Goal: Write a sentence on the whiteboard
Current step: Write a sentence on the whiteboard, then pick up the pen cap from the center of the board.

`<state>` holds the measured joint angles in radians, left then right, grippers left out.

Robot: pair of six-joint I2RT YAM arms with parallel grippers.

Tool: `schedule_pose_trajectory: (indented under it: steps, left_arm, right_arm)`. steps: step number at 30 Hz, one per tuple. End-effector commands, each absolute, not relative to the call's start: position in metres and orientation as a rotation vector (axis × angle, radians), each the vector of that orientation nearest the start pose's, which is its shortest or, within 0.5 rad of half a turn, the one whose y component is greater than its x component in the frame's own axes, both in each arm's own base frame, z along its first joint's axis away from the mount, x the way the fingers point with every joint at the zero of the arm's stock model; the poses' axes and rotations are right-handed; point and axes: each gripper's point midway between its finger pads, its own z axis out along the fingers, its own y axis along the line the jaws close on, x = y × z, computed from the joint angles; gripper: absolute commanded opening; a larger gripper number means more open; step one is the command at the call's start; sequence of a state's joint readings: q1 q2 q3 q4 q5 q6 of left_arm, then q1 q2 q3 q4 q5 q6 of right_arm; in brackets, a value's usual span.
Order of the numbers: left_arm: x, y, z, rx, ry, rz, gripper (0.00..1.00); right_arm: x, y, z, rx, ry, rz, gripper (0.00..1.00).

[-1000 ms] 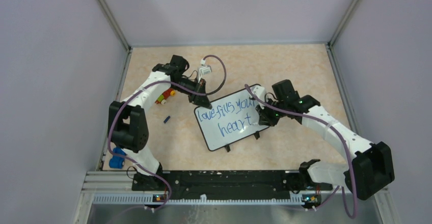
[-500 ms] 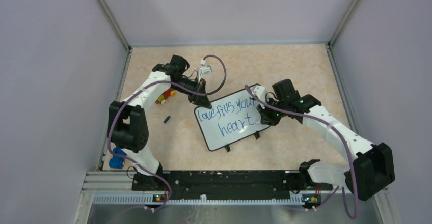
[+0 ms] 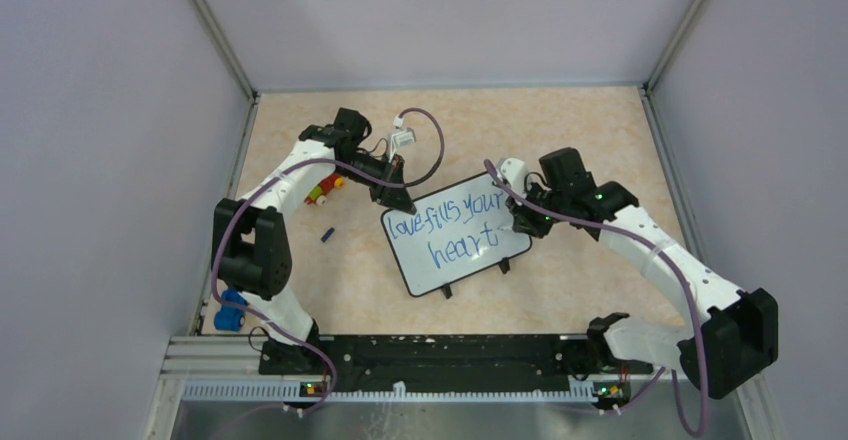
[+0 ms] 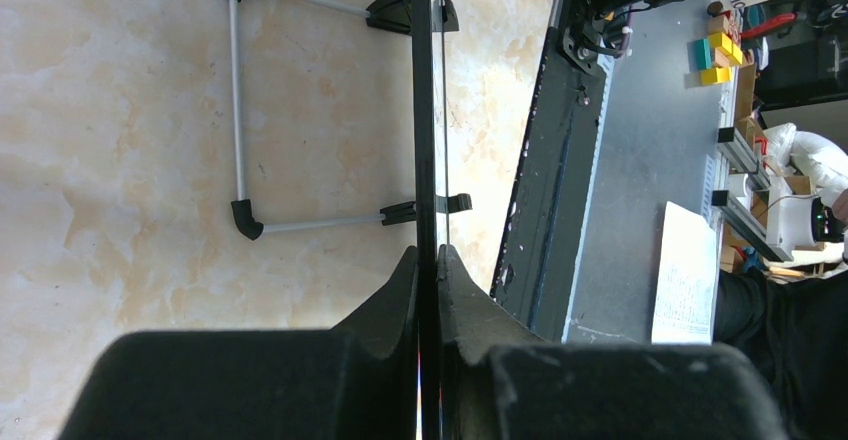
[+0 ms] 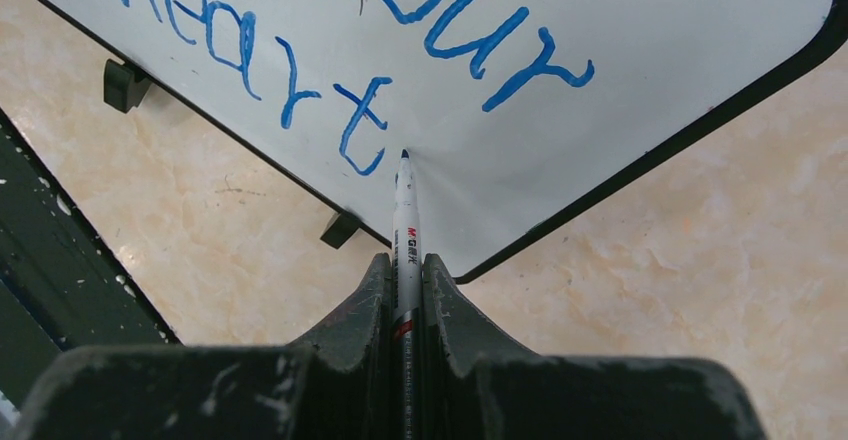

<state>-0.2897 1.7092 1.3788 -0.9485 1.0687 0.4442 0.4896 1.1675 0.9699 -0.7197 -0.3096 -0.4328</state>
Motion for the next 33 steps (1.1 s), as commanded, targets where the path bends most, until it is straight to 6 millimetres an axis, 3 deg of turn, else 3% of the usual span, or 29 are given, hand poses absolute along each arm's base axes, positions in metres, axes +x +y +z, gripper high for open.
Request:
schedule_pose_trajectory:
  steps: [1,13,18,22,25,30,33]
  left_arm:
    - [0.267,-0.236,0.186,1.109,2.118,-1.419,0.0]
    - [0.268,-0.236,0.183,1.107,2.129,-1.414,0.0]
    - [0.269,-0.236,0.184,1.106,2.127,-1.413,0.0]
    - [0.27,-0.236,0.187,1.104,2.123,-1.407,0.01]
    - [0.276,-0.234,0.202,1.12,2.11,-1.359,0.16]
    - [0.293,-0.223,0.25,1.09,1.972,-1.301,0.51]
    - [0.302,-0.213,0.277,1.064,1.912,-1.235,0.64]
  right_arm:
    - [0.245,0.164,0.156,-1.219,2.106,0.352,0.0]
    - [0.253,0.161,0.136,-1.215,2.13,0.31,0.0]
    - [0.253,0.165,0.147,-1.212,2.113,0.336,0.0]
    - [0.247,0.174,0.168,-1.217,2.067,0.405,0.0]
    - [0.238,0.182,0.186,-1.232,2.026,0.483,0.0]
    - [0.218,0.196,0.211,-1.292,1.937,0.634,0.0]
    - [0.216,0.201,0.224,-1.288,1.911,0.661,0.0]
